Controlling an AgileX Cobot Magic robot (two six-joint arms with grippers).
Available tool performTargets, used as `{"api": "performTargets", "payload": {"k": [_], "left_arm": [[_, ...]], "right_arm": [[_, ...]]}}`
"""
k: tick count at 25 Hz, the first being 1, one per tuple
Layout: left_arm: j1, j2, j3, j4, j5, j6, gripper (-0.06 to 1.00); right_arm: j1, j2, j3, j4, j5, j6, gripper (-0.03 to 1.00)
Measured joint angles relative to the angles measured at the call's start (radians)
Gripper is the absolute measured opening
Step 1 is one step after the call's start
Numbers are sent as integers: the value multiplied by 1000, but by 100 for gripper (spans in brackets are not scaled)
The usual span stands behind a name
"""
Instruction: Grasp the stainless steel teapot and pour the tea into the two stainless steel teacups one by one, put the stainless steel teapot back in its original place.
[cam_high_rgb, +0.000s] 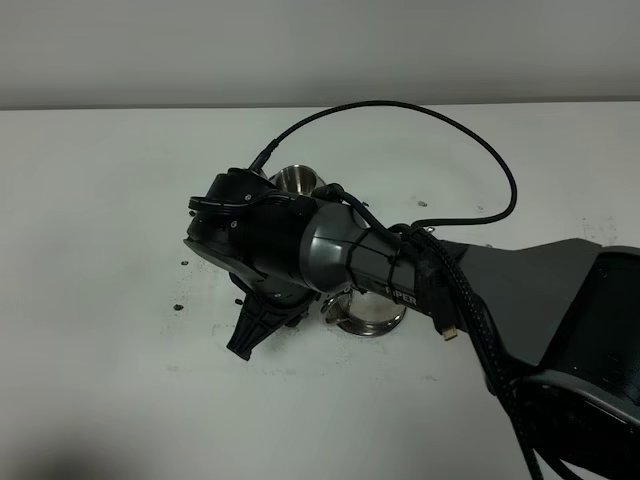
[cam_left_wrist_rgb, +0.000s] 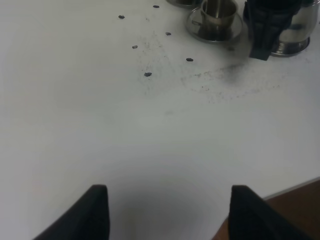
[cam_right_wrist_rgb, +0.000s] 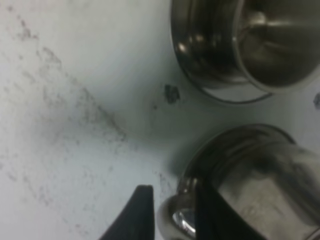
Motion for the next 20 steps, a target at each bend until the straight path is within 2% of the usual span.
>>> {"api": "performTargets", "payload": {"k": [14, 20], "left_arm": [[0, 0, 0, 0, 0, 0, 52], [0, 0, 0, 0, 0, 0, 52]], "right_arm": [[-1, -62, 85, 5, 3, 2, 23], [-1, -63, 87, 53, 4, 4, 23]]}}
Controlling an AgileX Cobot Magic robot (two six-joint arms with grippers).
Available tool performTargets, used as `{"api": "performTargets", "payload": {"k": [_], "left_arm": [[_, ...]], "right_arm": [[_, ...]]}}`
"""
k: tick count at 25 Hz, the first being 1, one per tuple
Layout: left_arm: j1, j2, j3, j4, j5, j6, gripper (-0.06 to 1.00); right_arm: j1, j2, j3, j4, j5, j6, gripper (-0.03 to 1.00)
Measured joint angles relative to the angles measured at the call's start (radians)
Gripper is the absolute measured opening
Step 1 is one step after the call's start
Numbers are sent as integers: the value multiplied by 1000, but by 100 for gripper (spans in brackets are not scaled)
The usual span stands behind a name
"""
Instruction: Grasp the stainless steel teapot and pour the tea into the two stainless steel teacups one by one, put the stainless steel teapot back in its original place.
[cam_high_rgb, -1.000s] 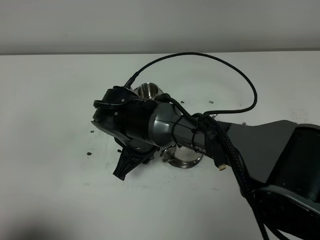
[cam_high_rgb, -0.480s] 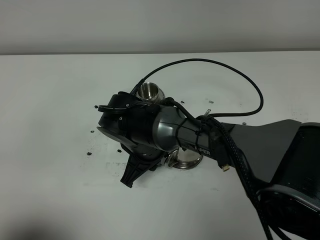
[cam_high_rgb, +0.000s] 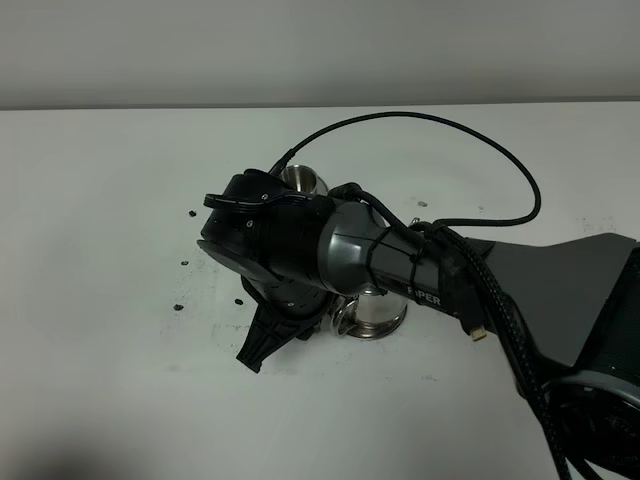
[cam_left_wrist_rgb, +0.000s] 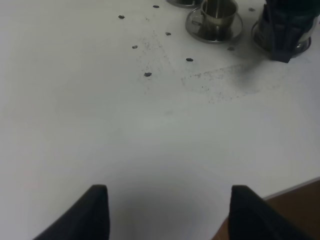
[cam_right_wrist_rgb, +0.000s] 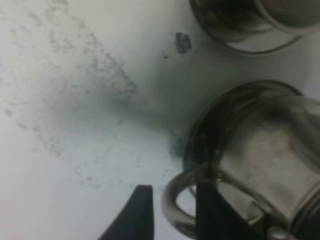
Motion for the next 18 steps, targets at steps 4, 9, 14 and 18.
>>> {"api": "performTargets", "payload": {"k": [4, 9, 14, 18], "left_arm": [[0, 0, 0, 0, 0, 0, 52], [0, 0, 0, 0, 0, 0, 52], [0, 0, 0, 0, 0, 0, 52], [0, 0, 0, 0, 0, 0, 52]], "right_arm": [[6, 0, 0, 24, 0, 3, 23], [7, 0, 0, 29, 0, 8, 23], [2, 0, 0, 17, 0, 9, 24], [-9, 0, 0, 4, -1, 9, 24]]}}
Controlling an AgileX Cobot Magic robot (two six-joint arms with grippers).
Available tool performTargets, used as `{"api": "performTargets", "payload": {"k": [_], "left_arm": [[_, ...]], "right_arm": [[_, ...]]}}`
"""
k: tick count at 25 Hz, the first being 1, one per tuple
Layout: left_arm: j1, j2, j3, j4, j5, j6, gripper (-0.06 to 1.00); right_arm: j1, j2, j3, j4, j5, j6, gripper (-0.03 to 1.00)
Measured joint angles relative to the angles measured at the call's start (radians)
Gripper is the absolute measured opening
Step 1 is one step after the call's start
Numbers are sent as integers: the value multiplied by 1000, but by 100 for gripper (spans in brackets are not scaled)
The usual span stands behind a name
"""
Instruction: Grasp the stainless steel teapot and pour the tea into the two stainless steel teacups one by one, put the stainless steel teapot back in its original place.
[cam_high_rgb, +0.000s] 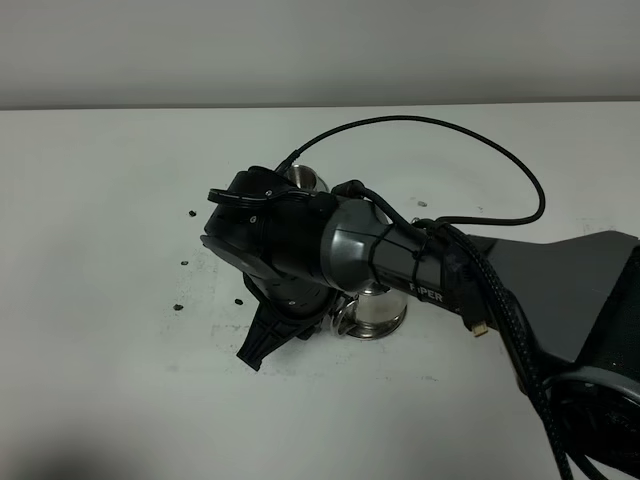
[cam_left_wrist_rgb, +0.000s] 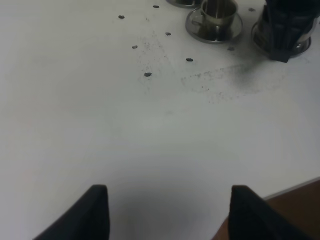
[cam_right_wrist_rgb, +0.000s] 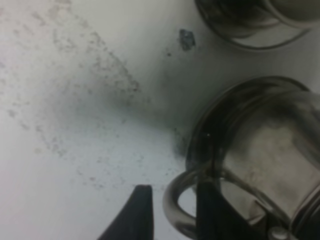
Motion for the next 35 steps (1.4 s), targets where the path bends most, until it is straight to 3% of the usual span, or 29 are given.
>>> {"api": "performTargets", "payload": {"k": [16, 24, 30, 35], "left_arm": [[0, 0, 0, 0, 0, 0, 52], [0, 0, 0, 0, 0, 0, 52], [0, 0, 0, 0, 0, 0, 52], [0, 0, 0, 0, 0, 0, 52]], "right_arm": [[-16, -3, 68, 20, 1, 0, 24], [51, -104, 68, 68, 0, -1, 24], [45, -281, 98, 73, -4, 69, 24], [-26, -434, 271, 64, -3, 181, 26]]}}
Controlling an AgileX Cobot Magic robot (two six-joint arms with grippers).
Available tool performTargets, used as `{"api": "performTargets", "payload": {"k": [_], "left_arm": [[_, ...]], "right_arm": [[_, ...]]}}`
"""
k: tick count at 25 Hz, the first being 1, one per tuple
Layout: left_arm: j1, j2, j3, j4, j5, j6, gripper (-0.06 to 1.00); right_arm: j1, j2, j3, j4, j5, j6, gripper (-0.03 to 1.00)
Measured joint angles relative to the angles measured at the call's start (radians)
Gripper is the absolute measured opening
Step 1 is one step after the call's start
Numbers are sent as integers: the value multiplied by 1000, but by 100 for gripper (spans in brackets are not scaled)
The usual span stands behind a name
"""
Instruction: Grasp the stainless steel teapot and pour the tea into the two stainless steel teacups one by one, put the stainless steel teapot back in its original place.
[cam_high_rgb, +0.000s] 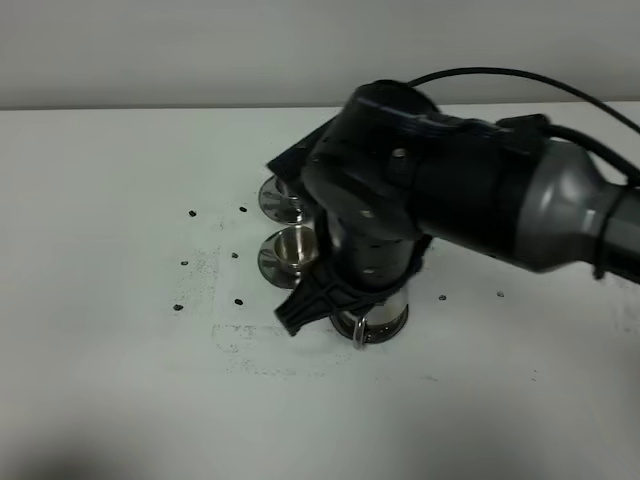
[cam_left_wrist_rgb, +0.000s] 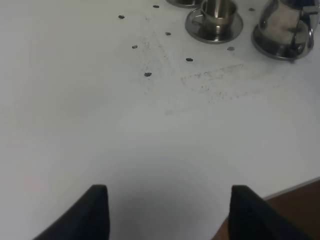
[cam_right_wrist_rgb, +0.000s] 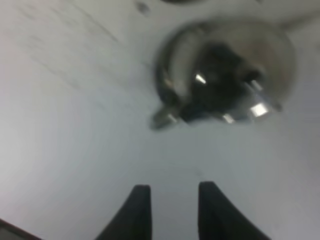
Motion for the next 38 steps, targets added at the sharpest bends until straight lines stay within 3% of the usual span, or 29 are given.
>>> {"api": "performTargets", "payload": {"k": [3, 8, 11, 14, 19, 22, 38], "left_arm": [[0, 0, 0, 0, 0, 0, 52], [0, 0, 0, 0, 0, 0, 52], [0, 0, 0, 0, 0, 0, 52], [0, 0, 0, 0, 0, 0, 52], [0, 0, 0, 0, 0, 0, 52], [0, 0, 0, 0, 0, 0, 52], [0, 0, 0, 16, 0, 0, 52]], "right_arm": [[-36, -72, 111, -15, -13, 33, 32], [-87, -121, 235, -23, -181, 73, 48], [-93, -121, 270, 49, -262, 73, 55], [-93, -121, 285, 105, -303, 89, 57], [-136, -121, 289, 222, -402, 267, 57], [-153, -108, 289, 244, -466, 278, 56], [-163, 4, 290, 174, -383, 282, 49]]}}
